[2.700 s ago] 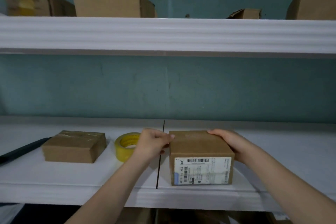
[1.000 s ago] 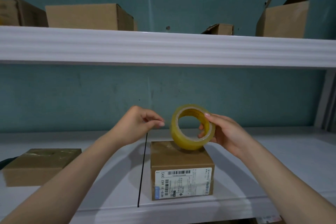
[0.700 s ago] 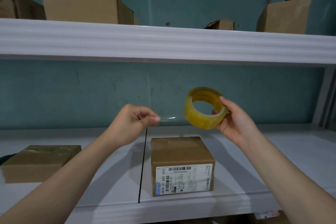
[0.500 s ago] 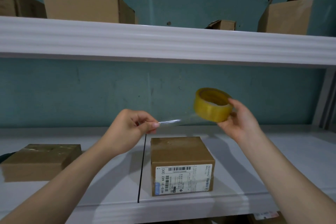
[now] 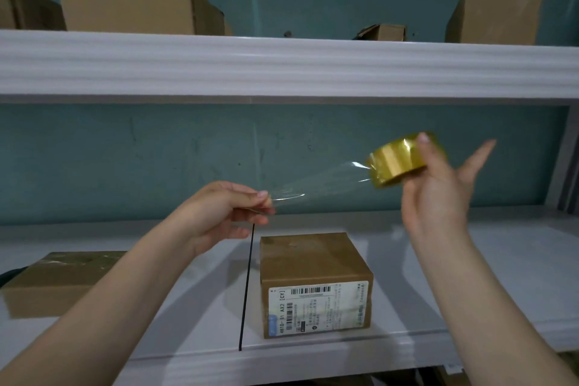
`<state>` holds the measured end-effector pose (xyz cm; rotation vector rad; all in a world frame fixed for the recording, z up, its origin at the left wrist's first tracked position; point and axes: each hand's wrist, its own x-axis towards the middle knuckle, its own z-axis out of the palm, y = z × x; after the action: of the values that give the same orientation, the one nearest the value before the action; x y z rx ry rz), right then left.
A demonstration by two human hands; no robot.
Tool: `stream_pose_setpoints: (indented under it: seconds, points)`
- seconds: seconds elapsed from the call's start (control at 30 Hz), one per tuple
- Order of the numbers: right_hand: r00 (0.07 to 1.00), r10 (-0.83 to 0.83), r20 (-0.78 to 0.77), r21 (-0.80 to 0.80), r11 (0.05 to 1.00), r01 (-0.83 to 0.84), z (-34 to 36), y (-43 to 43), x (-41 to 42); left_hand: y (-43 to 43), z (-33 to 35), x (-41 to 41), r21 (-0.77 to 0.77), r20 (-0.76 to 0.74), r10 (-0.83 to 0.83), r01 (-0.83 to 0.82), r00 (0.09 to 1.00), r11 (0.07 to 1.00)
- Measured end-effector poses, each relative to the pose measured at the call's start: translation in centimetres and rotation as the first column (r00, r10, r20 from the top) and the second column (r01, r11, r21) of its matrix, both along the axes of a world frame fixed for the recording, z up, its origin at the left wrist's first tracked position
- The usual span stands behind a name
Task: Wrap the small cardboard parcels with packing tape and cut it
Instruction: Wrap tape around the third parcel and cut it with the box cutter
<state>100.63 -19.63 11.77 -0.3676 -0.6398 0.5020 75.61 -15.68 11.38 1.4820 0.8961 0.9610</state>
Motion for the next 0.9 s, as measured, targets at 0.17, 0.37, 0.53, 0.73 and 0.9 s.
stream_pose_setpoints:
  seconds: [0.17,0.37,0.53,0.73,0.9]
  points:
    - [0.951,-0.261,0.168,-0.207,0.934,0.293,-3.6,1.4,-0.5,0.5,-1.0,0.5,-0.097,0.082,0.077,-0.069,0.994,0.993]
    - [0.743,-0.347,0.573,-0.109,0.866,0.489,-5.0,1.4,-0.1,0.6,-0.2,0.7,-0.085,0.082,0.001,0.006,0.997,0.996]
    - [0.543,-0.354,0.762,-0.131,0.736,0.664,-5.4,0.8,1.0,1.0,-0.2,0.2,-0.085,0.061,0.021,-0.015,0.998,0.996]
    - [0.308,-0.285,0.908,-0.037,0.676,0.736,-5.1,0.6,2.3,2.0,-0.6,-0.8,-0.088,0.018,0.076,-0.074,0.997,0.993]
    - [0.659,-0.385,0.646,-0.172,0.768,0.617,-4.9,1.0,1.8,2.3,-1.4,-0.5,-0.083,-0.115,0.005,-0.014,0.993,0.996]
